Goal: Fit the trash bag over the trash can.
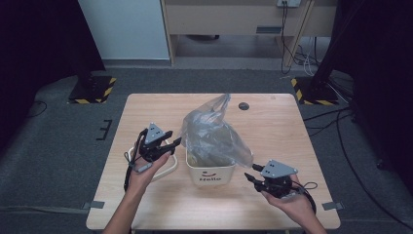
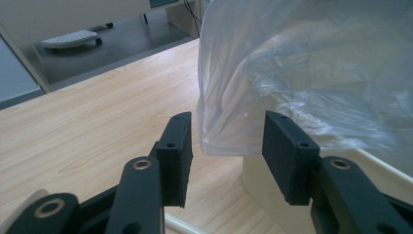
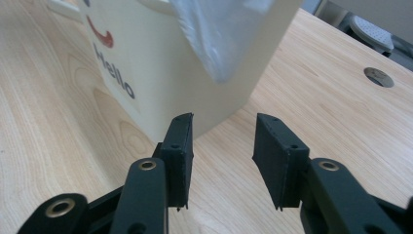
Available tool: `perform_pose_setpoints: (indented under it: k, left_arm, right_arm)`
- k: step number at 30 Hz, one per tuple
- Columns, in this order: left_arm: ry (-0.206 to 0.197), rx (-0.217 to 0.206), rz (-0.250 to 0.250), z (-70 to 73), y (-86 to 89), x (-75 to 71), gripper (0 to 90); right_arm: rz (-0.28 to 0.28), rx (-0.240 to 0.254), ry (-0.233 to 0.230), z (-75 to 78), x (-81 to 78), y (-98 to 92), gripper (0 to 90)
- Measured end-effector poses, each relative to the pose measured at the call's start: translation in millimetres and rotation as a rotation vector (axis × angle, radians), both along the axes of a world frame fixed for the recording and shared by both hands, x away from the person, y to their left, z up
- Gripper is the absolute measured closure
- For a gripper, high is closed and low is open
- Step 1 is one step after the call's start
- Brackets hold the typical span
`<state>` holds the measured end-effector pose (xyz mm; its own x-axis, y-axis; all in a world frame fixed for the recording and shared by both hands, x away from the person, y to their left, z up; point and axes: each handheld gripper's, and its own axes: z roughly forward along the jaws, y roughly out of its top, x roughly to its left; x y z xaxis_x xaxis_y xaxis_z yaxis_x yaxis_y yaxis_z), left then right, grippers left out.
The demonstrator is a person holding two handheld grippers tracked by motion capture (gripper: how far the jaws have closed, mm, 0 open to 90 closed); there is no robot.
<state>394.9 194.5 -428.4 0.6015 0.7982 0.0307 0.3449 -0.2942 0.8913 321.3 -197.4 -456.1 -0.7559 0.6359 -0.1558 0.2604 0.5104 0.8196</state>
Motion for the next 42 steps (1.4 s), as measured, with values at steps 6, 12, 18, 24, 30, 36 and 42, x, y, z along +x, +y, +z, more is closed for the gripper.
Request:
perform_pose_setpoints:
  k: [6, 12, 18, 24, 30, 36, 42]
  left_arm:
    - [-0.028, -0.011, -0.021, 7.3, -1.4, -9.0, 53.6]
    - [-0.042, -0.024, -0.055, 15.4, -8.3, -14.5, 53.3]
    - [-0.066, -0.043, -0.096, 27.4, -15.1, -22.1, 51.5]
    - [-0.087, -0.067, -0.128, 38.0, -17.3, -29.8, 48.6]
    - [-0.100, -0.092, -0.153, 46.7, -18.5, -34.8, 43.2]
    - [-0.109, -0.103, -0.174, 58.0, -28.8, -30.2, 37.3]
    - [-0.109, -0.085, -0.183, 64.1, -43.1, -23.0, 40.3]
  right_arm:
    - [-0.034, -0.008, 0.000, -0.4, 9.1, -11.0, 69.4]
    - [-0.097, 0.039, 0.005, 8.1, 40.3, -17.0, 78.0]
    - [-0.123, 0.119, -0.022, 28.9, 70.5, -7.1, 79.2]
    - [-0.100, 0.145, -0.050, 49.4, 81.8, 13.4, 79.3]
    - [-0.077, 0.132, -0.056, 57.0, 82.3, 27.3, 79.2]
    - [-0.061, 0.123, -0.064, 62.3, 82.3, 35.0, 79.2]
    - [-0.039, 0.110, -0.064, 64.4, 79.9, 42.6, 79.5]
